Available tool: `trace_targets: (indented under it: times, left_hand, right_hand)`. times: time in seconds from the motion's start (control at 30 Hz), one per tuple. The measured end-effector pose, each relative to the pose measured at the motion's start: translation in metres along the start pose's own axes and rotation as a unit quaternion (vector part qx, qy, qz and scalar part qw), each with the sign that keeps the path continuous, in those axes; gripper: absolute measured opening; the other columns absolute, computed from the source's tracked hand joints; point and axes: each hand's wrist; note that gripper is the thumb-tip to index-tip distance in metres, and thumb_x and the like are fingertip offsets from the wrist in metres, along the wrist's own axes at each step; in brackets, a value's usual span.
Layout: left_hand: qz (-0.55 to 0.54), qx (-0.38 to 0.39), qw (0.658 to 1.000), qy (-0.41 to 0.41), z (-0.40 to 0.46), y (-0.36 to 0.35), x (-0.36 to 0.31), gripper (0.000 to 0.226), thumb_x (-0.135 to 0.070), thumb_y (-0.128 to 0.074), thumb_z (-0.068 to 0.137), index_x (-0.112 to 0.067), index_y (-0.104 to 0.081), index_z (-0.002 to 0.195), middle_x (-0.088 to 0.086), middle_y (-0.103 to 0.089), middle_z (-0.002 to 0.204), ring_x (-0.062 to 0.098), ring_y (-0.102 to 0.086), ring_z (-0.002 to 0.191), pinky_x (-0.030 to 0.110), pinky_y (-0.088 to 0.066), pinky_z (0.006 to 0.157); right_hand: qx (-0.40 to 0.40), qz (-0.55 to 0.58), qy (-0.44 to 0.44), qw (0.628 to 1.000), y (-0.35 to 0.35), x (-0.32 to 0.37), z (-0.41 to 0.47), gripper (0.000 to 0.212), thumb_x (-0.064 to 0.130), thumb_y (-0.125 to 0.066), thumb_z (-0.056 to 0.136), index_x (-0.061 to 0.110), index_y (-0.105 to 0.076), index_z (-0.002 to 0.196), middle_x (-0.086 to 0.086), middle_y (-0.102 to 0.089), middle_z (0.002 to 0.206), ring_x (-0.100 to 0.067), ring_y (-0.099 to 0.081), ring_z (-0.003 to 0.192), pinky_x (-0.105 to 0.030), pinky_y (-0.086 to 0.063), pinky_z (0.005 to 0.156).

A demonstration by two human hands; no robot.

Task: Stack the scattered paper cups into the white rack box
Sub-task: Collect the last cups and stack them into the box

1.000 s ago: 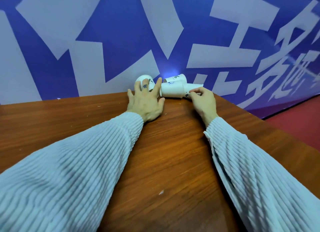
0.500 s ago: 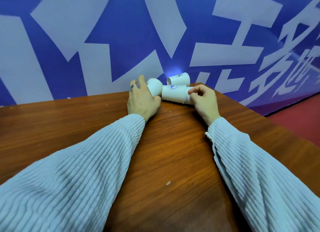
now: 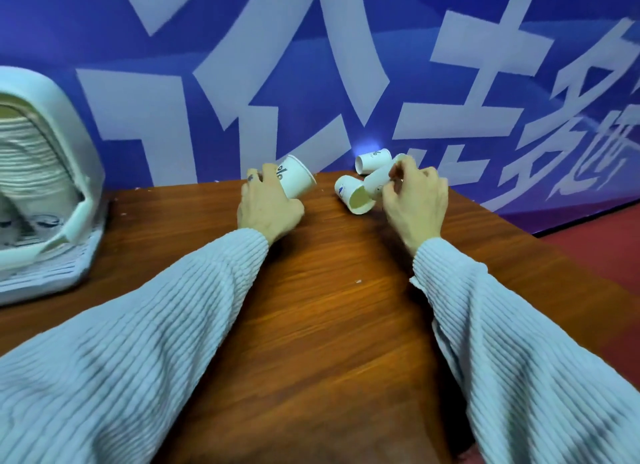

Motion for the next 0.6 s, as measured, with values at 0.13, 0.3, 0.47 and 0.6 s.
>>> trace_targets:
  times: [0.13,0.3,0.47,0.6]
  left_hand:
    - [-0.052,0.013,0.998,0.028,-0.035,0.032,0.006,0.067,-0.029,-0.067,0.077,-0.019,-0.035,0.136,0.007,-0.052,0.125,0.032,-0.053,0.114,0.05,-0.052,0.094]
    - [-0.109,-0.003,0.993,0.035,-0.07,0.062,0.011,0.079,-0.04,-0.066,0.083,-0.018,-0.026,0.147,0.009,-0.048,0.136,0.032,-0.05,0.122,0.051,-0.049,0.1]
    - [-0.144,-0.033,0.989,0.022,-0.097,0.091,0.022,0.084,-0.065,-0.057,0.077,-0.023,-0.029,0.145,0.006,-0.053,0.134,0.031,-0.054,0.12,0.053,-0.05,0.099]
    - [-0.143,-0.038,0.989,0.016,-0.112,0.116,0.039,0.081,-0.066,-0.058,0.078,-0.028,-0.027,0.142,0.003,-0.055,0.129,0.027,-0.06,0.111,0.049,-0.056,0.093]
  right_hand:
    - [0.003,0.017,-0.041,0.999,0.042,0.024,-0.005,0.014,0.022,-0.06,0.094,0.018,-0.061,0.107,-0.001,-0.057,0.09,-0.021,-0.041,0.086,-0.033,-0.03,0.08]
    - [0.033,0.143,-0.091,0.985,0.072,0.059,-0.027,0.013,0.021,-0.062,0.092,0.026,-0.058,0.103,0.0,-0.069,0.1,-0.021,-0.059,0.092,-0.03,-0.04,0.076]
    - [0.049,0.201,-0.095,0.974,0.086,0.105,-0.046,0.013,0.02,-0.061,0.09,0.029,-0.057,0.097,0.004,-0.068,0.1,-0.022,-0.066,0.094,-0.043,-0.057,0.082]
    - [0.062,0.243,-0.105,0.962,0.086,0.14,-0.056,0.013,0.018,-0.061,0.088,0.026,-0.058,0.097,0.014,-0.062,0.088,-0.023,-0.066,0.095,-0.044,-0.056,0.085]
Point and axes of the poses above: each hand's wrist, its own z-axis towards the middle knuckle, its own y-axis out of the back of the hand, x = y × z
